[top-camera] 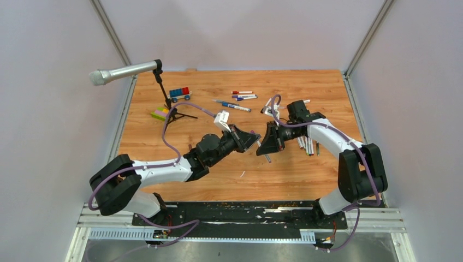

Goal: Open the pen caps
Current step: Open the pen cap from the pen, then place the pen cap at the center of the board.

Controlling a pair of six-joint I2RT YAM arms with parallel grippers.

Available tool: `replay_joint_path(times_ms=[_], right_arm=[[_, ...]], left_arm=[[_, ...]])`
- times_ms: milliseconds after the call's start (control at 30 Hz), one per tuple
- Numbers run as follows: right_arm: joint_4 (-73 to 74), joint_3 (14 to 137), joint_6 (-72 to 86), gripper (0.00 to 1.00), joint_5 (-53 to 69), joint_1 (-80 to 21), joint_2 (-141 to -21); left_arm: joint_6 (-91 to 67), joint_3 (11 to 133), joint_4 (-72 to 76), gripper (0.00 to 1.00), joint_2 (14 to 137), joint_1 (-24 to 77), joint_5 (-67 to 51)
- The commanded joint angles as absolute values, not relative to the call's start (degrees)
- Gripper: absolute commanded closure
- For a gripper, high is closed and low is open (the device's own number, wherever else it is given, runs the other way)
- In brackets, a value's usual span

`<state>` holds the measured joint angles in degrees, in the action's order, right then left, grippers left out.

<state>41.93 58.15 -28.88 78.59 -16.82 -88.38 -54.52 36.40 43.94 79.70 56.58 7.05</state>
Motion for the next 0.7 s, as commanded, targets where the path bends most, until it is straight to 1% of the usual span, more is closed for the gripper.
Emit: replay_joint_path(times_ms=[0,67,167,233,300,467,667], right_arm=[[39.0,58.1,-26.5,1.0,81.3,-17.0,-88.0],[39.5,57.5,-27.2,1.0,81.3,-17.0,-88.1],[38.4,55.6,-26.7,1.0,82.4,-17.7,-87.7],[38.4,55.0,-27.6,1.0,81.4,-19.2,-87.6],[40.7,55.5,-30.8,1.0,79.8,-21.2,-87.9],[47.7,57.7,-38.2,1.0,77.1,-22.7,-88.6],[55.9,60.7,-49.3,1.0,68.0,-21.4,-86.9]], left_arm=[[-50.2,35.7,48.7,1.0,77.1,56.6,8.8],[-46.0,34.8,50.0,1.0,73.9,55.1,11.9],[-39.1,34.5,50.6,1.0,67.6,51.9,20.2],[-35.8,35.9,50.1,1.0,64.7,49.9,25.4],[-34.7,37.9,48.7,1.0,62.9,47.8,27.6],[-35.5,39.6,47.2,1.0,60.9,45.3,25.0],[-39.8,37.0,37.2,1.0,56.9,45.2,20.1]])
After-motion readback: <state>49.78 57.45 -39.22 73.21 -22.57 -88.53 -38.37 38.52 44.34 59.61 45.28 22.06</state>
